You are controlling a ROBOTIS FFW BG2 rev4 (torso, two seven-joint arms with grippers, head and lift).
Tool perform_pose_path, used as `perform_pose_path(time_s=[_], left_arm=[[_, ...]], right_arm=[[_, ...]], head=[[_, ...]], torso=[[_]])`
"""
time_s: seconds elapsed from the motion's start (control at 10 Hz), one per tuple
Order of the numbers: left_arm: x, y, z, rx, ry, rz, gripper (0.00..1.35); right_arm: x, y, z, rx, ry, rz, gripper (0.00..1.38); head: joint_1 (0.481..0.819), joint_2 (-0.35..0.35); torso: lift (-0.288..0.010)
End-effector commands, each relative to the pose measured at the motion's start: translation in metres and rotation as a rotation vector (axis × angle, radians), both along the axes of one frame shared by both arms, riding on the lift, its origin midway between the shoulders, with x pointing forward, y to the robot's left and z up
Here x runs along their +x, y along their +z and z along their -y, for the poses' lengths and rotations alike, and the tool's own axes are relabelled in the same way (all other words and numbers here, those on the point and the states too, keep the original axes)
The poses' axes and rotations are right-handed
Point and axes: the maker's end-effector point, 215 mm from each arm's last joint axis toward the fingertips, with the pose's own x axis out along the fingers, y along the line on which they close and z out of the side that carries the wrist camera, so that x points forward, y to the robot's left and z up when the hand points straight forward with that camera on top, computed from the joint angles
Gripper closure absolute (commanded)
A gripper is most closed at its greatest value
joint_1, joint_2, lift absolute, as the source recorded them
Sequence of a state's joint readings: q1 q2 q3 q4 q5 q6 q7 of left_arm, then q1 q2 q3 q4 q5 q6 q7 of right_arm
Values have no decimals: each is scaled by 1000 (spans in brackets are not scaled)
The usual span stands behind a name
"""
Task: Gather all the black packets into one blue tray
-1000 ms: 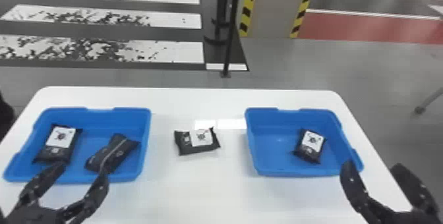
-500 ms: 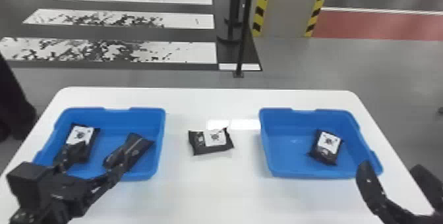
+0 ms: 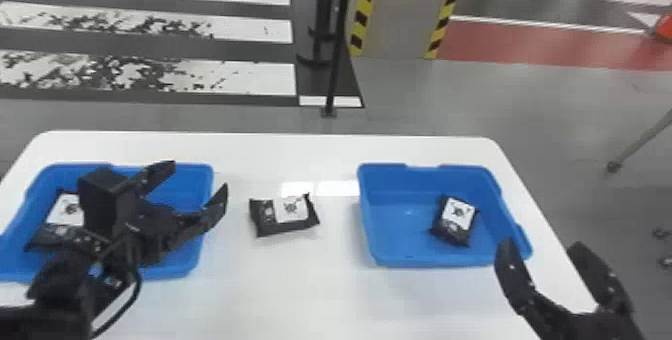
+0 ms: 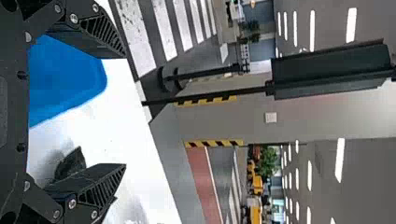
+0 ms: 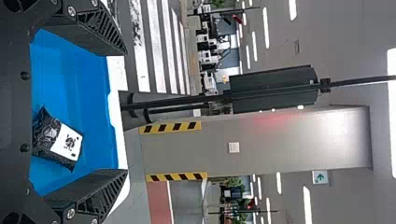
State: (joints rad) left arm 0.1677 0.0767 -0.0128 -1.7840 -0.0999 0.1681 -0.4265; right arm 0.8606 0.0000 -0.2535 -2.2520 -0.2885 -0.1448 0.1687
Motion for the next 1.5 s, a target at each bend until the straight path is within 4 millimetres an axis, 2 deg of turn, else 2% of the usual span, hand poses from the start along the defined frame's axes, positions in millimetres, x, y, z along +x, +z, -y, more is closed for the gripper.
perform_pose_path(time_s=[0.0, 0.2, 0.3, 0.5, 0.7, 0.8, 1.0, 1.4], left_arm=[[11, -8, 38, -15, -69, -38, 200], [13, -28, 105, 3, -199, -135, 174], [15, -35, 121, 23, -230, -164, 159], [18, -51, 116, 72, -223, -247, 144], [24, -63, 105, 142, -204, -309, 140], [30, -63, 117, 157, -234, -292, 140], [39, -72, 123, 184, -263, -307, 134], [29, -113, 126, 227, -286, -414, 140]], right_arm=[[0, 0, 0, 1, -1, 2, 125], [1, 0, -1, 3, 0, 2, 125], [2, -1, -1, 7, 1, 2, 125], [1, -2, -1, 9, 0, 0, 125], [1, -3, 0, 16, -1, -1, 125], [1, -3, 0, 18, -2, -1, 125], [2, -4, -1, 22, -2, 0, 125], [3, -6, -1, 28, -2, -2, 125]], head=[[695, -195], [695, -265], [695, -311], [695, -345], [695, -339], [695, -335], [695, -337], [695, -345]], torso=[[-110], [-110], [-110], [-110], [-110], [-110], [-110], [-110]])
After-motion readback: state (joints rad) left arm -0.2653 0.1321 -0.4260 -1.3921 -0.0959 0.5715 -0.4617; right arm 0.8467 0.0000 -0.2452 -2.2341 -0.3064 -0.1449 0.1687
